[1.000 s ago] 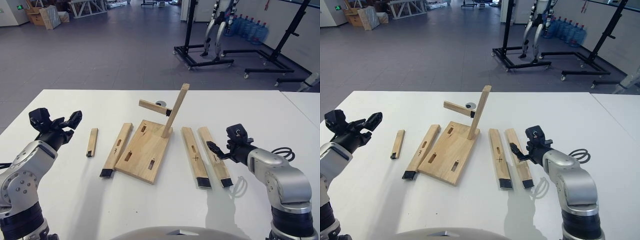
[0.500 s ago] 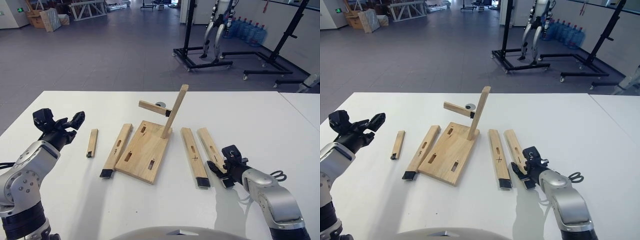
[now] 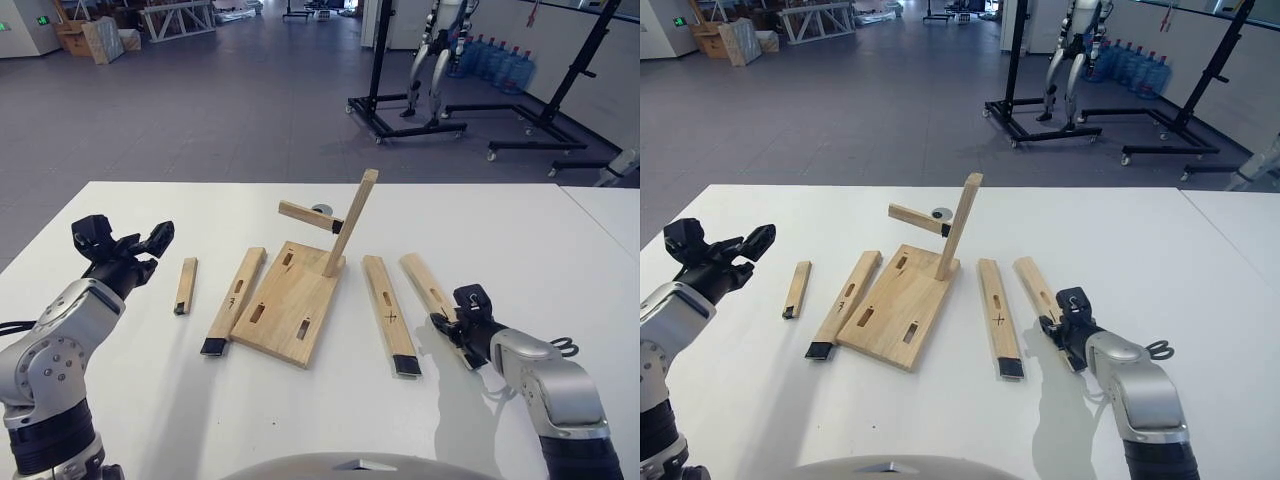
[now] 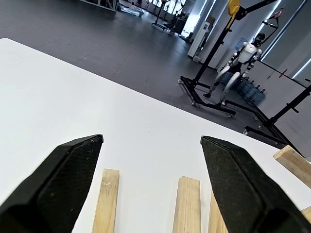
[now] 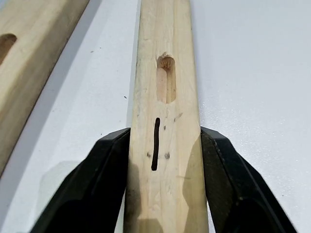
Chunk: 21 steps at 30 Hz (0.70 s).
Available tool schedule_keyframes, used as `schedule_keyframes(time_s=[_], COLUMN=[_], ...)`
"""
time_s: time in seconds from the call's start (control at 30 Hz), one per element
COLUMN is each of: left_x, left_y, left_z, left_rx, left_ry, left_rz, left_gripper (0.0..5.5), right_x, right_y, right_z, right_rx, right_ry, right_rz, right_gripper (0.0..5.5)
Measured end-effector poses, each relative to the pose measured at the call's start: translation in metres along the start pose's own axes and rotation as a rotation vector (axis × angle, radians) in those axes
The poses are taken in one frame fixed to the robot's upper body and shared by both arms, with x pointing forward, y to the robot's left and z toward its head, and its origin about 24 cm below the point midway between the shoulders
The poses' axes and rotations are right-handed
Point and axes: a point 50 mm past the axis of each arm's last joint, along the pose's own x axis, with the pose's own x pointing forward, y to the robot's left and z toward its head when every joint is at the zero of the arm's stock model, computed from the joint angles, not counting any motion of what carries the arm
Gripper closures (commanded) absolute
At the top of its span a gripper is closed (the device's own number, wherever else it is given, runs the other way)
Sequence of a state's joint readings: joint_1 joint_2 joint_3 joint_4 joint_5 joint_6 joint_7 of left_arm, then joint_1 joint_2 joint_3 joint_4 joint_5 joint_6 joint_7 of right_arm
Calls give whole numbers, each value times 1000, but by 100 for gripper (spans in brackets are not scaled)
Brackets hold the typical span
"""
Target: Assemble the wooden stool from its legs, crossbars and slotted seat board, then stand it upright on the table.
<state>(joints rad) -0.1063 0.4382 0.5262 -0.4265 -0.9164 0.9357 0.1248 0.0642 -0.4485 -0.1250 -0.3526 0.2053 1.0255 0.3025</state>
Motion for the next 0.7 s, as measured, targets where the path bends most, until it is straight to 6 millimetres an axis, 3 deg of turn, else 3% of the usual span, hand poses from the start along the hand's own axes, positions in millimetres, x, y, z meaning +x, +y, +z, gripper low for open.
schedule_keyframes(time_s=[0.2, 0.3, 0.37, 0.43, 0.53, 0.6, 0.7], left_x=[3, 3, -1, -4, -4, -3, 0], left_y=[-5, -14, -20, -28, -50, -74, -107], left_z=[1, 10, 29, 52, 75, 85, 90], left_rx=[25, 39, 27, -6, -73, -116, -207], left_ry=[-1, -15, -69, -136, -195, -208, -191], left_rz=[-34, -158, -292, -431, -647, -805, -1014], left_gripper=[182, 182, 182, 182, 182, 182, 182], right_x=[8, 7, -6, -23, -50, -83, -106], right_y=[-17, -42, -63, -69, -50, -21, 21], right_z=[17, 64, 110, 147, 193, 225, 238], right_rx=[202, 261, 262, 252, 206, 105, 5], right_ry=[-24, -214, -403, -562, -755, -893, -923], right_rz=[22, 15, 7, 67, 289, 523, 821], right_gripper=[343, 343, 343, 343, 343, 343, 343])
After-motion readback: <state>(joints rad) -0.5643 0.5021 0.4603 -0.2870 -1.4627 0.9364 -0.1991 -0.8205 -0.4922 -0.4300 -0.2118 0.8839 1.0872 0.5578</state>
